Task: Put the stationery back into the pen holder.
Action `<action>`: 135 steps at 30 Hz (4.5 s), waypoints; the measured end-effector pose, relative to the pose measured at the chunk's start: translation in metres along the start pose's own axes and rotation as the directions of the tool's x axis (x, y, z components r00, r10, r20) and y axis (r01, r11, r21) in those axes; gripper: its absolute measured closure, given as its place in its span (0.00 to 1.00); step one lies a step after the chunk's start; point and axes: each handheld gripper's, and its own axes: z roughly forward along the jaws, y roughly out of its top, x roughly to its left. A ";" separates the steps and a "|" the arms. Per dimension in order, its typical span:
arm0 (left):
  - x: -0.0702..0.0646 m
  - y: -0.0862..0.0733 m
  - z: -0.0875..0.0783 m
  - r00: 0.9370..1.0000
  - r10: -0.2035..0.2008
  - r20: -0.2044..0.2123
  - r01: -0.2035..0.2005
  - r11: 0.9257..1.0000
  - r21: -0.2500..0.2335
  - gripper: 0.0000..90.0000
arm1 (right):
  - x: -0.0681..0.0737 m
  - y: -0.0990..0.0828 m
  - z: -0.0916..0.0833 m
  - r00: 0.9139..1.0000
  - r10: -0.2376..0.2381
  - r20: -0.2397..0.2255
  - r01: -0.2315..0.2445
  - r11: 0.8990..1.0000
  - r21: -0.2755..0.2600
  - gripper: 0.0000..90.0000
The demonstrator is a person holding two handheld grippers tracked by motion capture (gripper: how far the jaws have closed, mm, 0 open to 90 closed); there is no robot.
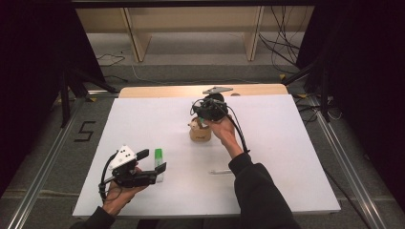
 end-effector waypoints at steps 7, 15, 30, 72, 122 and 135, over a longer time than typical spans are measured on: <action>0.000 0.000 0.000 1.000 0.000 0.000 0.000 1.000 0.000 0.18 | 0.001 -0.002 0.006 1.000 -0.005 0.009 0.005 1.000 -0.005 0.73; 0.000 0.000 0.000 1.000 -0.002 0.001 0.002 1.000 -0.001 0.18 | 0.002 -0.005 0.012 1.000 -0.013 0.013 0.012 1.000 0.006 0.73; 0.000 0.000 0.001 1.000 -0.002 -0.006 0.002 1.000 0.012 0.18 | 0.005 -0.008 0.017 1.000 -0.023 0.017 0.022 1.000 0.020 0.73; 0.014 -0.011 0.023 0.984 -0.093 -0.153 0.133 0.952 0.277 0.17 | -0.002 -0.001 -0.042 0.998 -0.013 -0.060 0.012 1.000 -0.015 0.35; 0.024 -0.018 0.066 0.977 -0.035 -0.209 0.130 0.876 0.464 0.25 | 0.012 -0.083 -0.116 0.997 -0.027 -0.068 0.029 0.999 0.030 0.23; 0.021 -0.019 0.069 0.981 -0.008 -0.193 0.104 0.864 0.492 0.39 | 0.011 -0.091 -0.116 0.997 -0.024 -0.072 0.027 0.998 0.050 0.24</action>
